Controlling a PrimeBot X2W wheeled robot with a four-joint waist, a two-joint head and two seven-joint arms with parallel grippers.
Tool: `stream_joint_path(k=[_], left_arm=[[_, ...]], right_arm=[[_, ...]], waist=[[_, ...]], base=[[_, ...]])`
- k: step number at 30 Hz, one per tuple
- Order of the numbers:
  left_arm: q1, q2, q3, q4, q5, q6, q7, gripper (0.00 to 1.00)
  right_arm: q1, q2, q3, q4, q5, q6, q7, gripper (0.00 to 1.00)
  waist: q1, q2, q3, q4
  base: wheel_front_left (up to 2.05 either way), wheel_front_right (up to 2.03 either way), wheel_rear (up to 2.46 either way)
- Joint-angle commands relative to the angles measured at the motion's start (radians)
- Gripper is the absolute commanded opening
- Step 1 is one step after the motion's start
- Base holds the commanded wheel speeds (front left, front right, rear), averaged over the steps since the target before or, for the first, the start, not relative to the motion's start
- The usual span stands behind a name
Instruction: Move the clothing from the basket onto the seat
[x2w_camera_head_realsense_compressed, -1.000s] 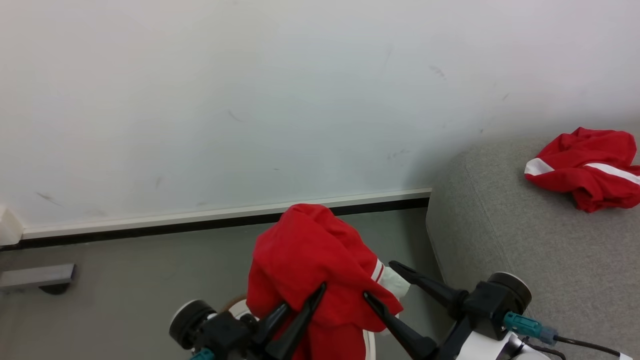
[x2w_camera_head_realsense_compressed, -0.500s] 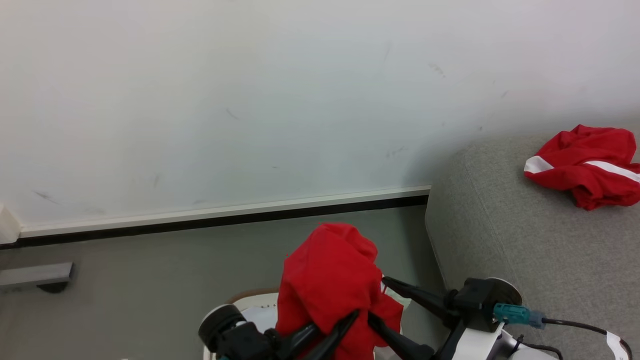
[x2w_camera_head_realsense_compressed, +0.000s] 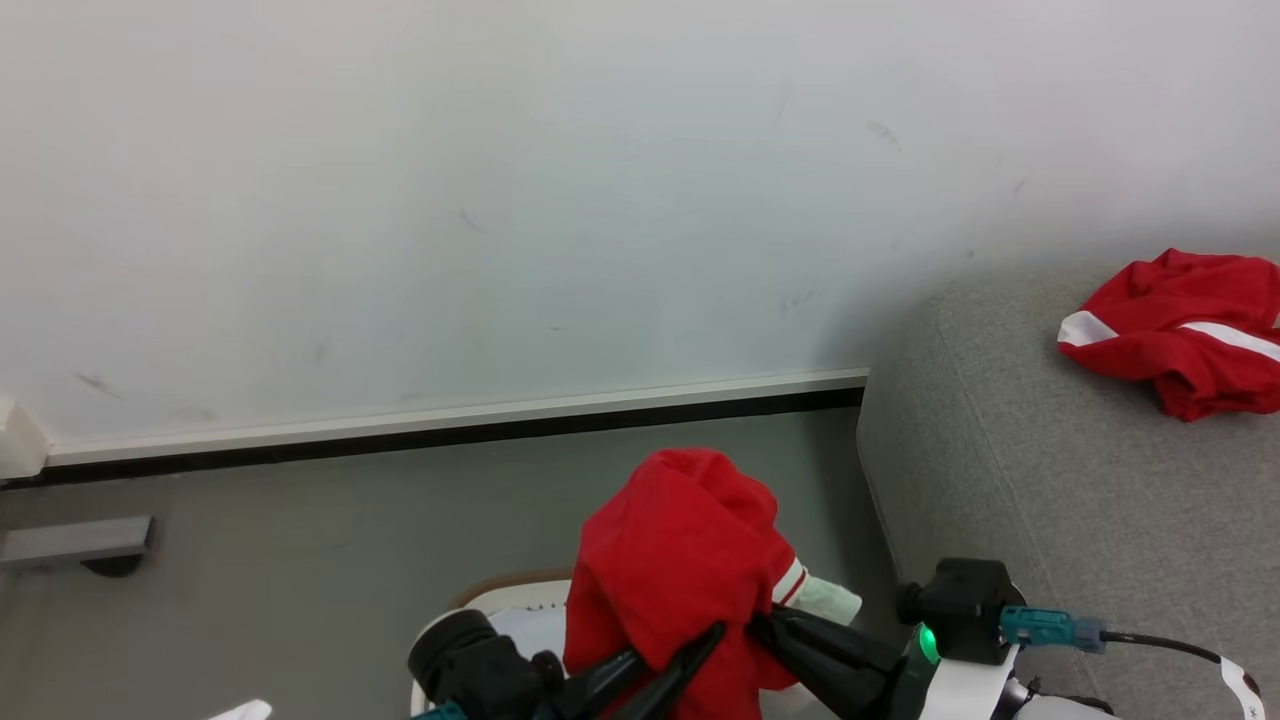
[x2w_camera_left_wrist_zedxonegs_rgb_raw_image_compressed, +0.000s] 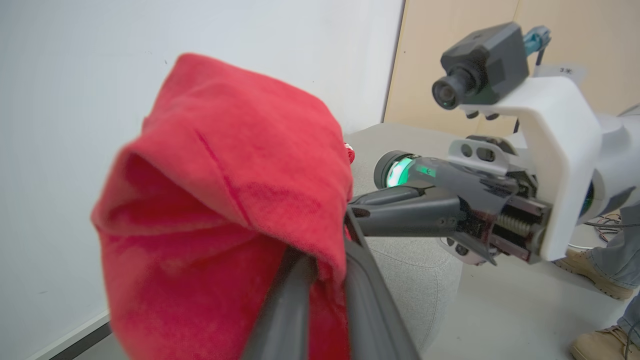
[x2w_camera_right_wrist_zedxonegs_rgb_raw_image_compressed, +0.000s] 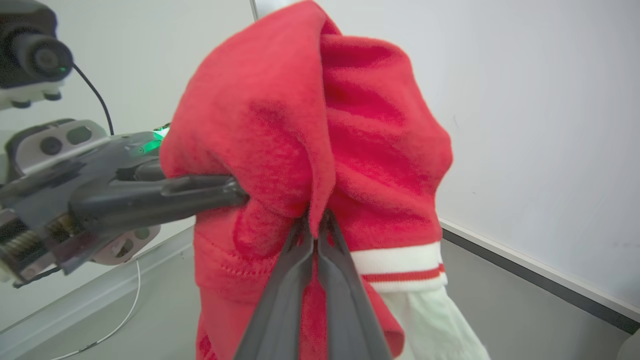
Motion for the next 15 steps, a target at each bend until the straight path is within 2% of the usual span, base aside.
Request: stream_joint_path(k=[1,5,7,9,10,12,13,15], left_arm=[[-0.007,0.006,0.002,0.003,-0.009,-0.002,-0.005,0.00],[-0.003,0.008,0.006,0.007,-0.008,0.005,-0.012,0.00],[-0.003,0.008,0.007,0.010,-0.004,0.011,-0.012,0.21],[-0.005,0.005,0.009,0.015,0.000,0.015,-0.017,0.36],[-0.006,0.003,0.011,0.018,0.003,0.017,-0.019,0.48],[-0.008,-0.003,0.013,0.024,0.007,0.023,-0.023,0.91],[-0.008,-0.005,0.014,0.028,0.008,0.026,-0.026,1.00],[-0.006,-0.009,0.015,0.038,0.007,0.030,-0.030,1.00]], right_arm=[[-0.013,-0.005,0.004,0.004,0.006,-0.002,-0.009,0.00],[-0.022,-0.020,0.017,0.021,0.026,-0.002,-0.044,0.00],[-0.024,-0.022,0.020,0.028,0.033,-0.002,-0.060,0.00],[-0.025,-0.023,0.015,0.034,0.039,-0.002,-0.079,0.00],[-0.026,-0.024,0.013,0.038,0.039,-0.002,-0.087,0.00],[-0.024,-0.024,0.004,0.047,0.040,-0.002,-0.103,0.00],[-0.022,-0.024,-0.003,0.051,0.038,-0.002,-0.110,0.00],[-0.017,-0.026,-0.018,0.054,0.033,-0.002,-0.122,0.00]], waist=[[-0.0001,0.0000,0.001,-0.001],[-0.0001,0.0000,0.005,-0.007],[-0.0001,0.0000,0.008,-0.012],[-0.0001,0.0000,0.011,-0.017],[-0.0001,0.0000,0.012,-0.020],[-0.0001,0.0000,0.013,-0.027],[-0.0001,0.0000,0.013,-0.031],[-0.0001,0.0000,0.013,-0.040]], base=[[0.00,0.00,0.00],[0.00,0.00,0.00],[0.00,0.00,0.00],[0.00,0.00,0.00],[0.00,0.00,0.00],[0.00,0.00,0.00],[0.00,0.00,0.00],[0.00,0.00,0.00]])
